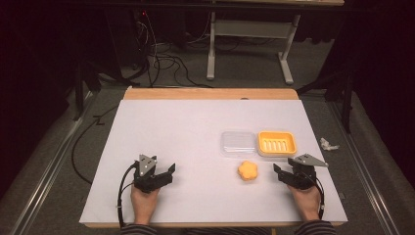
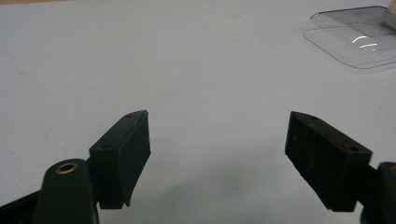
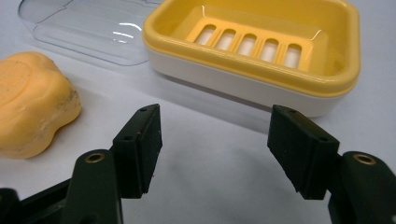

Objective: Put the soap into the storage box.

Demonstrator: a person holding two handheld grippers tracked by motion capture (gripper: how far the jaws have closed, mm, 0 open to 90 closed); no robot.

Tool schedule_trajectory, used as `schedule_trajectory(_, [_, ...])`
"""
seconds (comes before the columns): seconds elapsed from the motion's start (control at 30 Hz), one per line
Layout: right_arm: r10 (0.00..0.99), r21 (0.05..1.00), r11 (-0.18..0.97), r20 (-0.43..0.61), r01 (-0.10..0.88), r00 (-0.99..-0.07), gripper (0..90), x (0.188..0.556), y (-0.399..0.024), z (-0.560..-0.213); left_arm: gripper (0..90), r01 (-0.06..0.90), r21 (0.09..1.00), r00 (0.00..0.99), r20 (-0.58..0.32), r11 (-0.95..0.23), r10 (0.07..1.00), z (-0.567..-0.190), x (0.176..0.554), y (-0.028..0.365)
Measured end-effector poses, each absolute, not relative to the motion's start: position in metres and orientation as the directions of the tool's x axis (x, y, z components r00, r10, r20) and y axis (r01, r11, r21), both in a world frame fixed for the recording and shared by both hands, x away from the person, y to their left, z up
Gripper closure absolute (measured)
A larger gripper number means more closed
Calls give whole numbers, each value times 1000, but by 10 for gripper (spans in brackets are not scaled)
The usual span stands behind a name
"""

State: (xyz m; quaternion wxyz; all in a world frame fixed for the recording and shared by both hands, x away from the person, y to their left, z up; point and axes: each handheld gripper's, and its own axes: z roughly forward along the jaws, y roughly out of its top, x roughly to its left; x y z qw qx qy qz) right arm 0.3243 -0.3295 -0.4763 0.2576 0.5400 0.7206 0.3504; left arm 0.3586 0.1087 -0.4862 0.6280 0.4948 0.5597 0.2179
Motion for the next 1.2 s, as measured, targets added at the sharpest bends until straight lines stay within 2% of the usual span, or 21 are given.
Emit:
schedule_trajectory(0.4, [946,794,189,11,578,-324,388,316,-322,-469,228,279,866,279,-486,414,828,-486,359,109])
schedule_trajectory(0.8, [912,811,211,37,547,-407,284,311,-311,-458,228,280,866,279,-486,414,828,-486,359,109])
schedule_trajectory(1.2, [885,787,266,29,556,-464,238,312,-289,-446,228,280,867,281,-485,412,828,-486,359,109])
